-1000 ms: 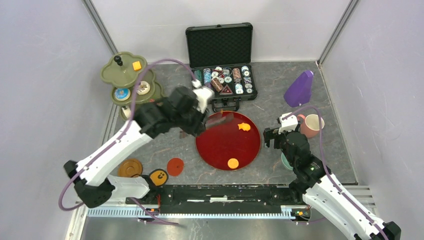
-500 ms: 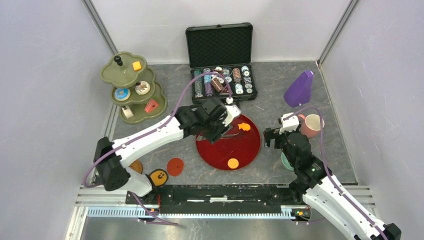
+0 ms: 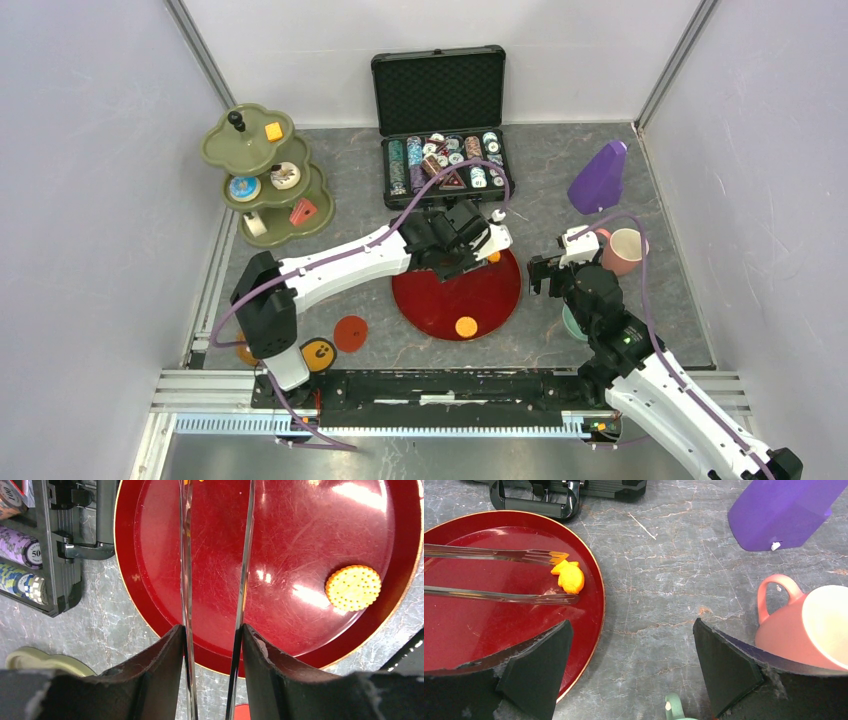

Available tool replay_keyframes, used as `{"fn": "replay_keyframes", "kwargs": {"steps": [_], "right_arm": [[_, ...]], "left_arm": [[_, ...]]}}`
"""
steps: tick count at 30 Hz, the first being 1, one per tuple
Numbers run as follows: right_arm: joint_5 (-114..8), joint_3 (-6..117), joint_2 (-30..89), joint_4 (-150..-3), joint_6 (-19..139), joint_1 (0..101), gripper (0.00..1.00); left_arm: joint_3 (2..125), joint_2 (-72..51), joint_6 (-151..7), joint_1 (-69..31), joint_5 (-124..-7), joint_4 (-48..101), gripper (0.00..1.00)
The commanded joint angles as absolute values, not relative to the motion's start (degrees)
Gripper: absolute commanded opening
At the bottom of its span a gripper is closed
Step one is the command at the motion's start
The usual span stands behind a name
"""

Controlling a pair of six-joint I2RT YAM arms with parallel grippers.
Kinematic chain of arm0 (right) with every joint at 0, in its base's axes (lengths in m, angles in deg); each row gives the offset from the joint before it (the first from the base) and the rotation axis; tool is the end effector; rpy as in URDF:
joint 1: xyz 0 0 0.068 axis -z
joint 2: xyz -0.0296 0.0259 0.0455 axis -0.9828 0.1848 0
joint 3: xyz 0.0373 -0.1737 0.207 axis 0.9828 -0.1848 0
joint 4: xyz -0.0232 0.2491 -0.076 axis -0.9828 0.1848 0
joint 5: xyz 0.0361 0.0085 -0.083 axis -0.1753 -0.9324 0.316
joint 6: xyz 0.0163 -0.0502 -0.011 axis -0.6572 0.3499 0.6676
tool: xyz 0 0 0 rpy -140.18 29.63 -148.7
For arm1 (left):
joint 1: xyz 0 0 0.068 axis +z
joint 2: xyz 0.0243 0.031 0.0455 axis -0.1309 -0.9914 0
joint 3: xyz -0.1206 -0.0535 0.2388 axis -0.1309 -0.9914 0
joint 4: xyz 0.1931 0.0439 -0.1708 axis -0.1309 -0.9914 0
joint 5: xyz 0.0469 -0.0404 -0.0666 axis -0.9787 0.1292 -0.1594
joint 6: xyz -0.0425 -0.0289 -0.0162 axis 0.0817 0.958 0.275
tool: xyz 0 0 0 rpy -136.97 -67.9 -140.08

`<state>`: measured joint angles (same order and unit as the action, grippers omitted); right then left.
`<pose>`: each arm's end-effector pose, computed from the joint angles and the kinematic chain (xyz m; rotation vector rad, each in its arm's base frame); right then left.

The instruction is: Serve the afternoon tea

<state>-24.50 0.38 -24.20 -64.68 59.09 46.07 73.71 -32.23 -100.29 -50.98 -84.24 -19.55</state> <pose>0.1218 0.0649 0.2309 -0.1772 1.8770 0.1436 0.1939 -0.3043 0.2772 1.5090 2.0835 -0.0396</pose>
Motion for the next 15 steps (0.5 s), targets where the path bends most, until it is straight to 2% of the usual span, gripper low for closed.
{"fn": "replay_keyframes", "kwargs": {"steps": [1, 7, 15], "right_arm": [[-24.27, 0.47, -23.97, -67.24, 59.29, 45.88, 0.98], [-24.15, 0.53, -24.04, -67.11, 59.17, 45.87, 0.98], [-24.09, 0.54, -23.84, -67.19, 59.22, 45.89, 0.98]], "left_arm": [[76.99, -33.88, -105.39, -51.19, -85.25, -17.68, 0.52], [79.03, -35.7, -105.4, -51.19, -84.9, -18.63, 0.49], [78.97, -35.23, -102.91, -51.26, -85.25, -21.9, 0.35]]}}
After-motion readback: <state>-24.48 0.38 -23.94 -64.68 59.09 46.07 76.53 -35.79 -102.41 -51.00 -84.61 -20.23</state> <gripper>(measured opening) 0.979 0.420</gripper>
